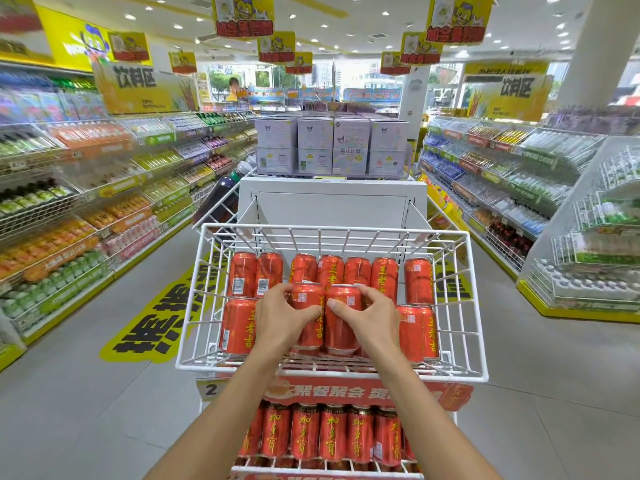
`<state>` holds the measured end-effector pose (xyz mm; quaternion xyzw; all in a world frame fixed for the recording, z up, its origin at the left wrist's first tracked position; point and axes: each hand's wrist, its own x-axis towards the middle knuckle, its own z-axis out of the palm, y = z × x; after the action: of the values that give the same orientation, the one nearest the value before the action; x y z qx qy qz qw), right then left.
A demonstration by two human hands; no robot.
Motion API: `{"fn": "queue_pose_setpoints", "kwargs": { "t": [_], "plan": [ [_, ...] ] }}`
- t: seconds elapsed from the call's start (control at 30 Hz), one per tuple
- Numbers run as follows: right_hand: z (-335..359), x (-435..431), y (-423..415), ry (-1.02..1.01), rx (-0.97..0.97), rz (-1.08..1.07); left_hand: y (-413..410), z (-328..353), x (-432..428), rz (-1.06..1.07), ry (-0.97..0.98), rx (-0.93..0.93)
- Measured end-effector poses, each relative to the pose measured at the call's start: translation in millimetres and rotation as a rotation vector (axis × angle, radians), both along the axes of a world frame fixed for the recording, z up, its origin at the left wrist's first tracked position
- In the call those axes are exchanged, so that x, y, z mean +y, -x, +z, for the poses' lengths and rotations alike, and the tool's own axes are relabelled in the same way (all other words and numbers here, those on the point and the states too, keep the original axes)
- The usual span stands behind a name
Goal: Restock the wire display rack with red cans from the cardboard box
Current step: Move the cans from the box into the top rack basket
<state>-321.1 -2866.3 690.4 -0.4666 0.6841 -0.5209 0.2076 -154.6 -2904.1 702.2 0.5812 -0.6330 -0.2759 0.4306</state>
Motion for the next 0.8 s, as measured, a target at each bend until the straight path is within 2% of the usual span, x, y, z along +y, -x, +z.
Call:
{"fn": "queue_pose_setpoints", "kwargs": {
  "t": [0.23,0.33,0.53,0.8],
  "plan": [
    [35,-72,-67,0.037,-0.096,0.147,-62,40,-48,0.120,0.083,0.035],
    [36,-107,-86,0.006,-0.160,0.155,-78,41,-75,0.144,0.044,0.037],
    [19,-146,-93,-0.038,-0.151,0.125,-76,27,-98,0.246,0.105,0.045],
    [11,-160,-91,-0.049,-0.202,0.112,-68,17,-93,0.324,0.187,0.214]
  ]
}}
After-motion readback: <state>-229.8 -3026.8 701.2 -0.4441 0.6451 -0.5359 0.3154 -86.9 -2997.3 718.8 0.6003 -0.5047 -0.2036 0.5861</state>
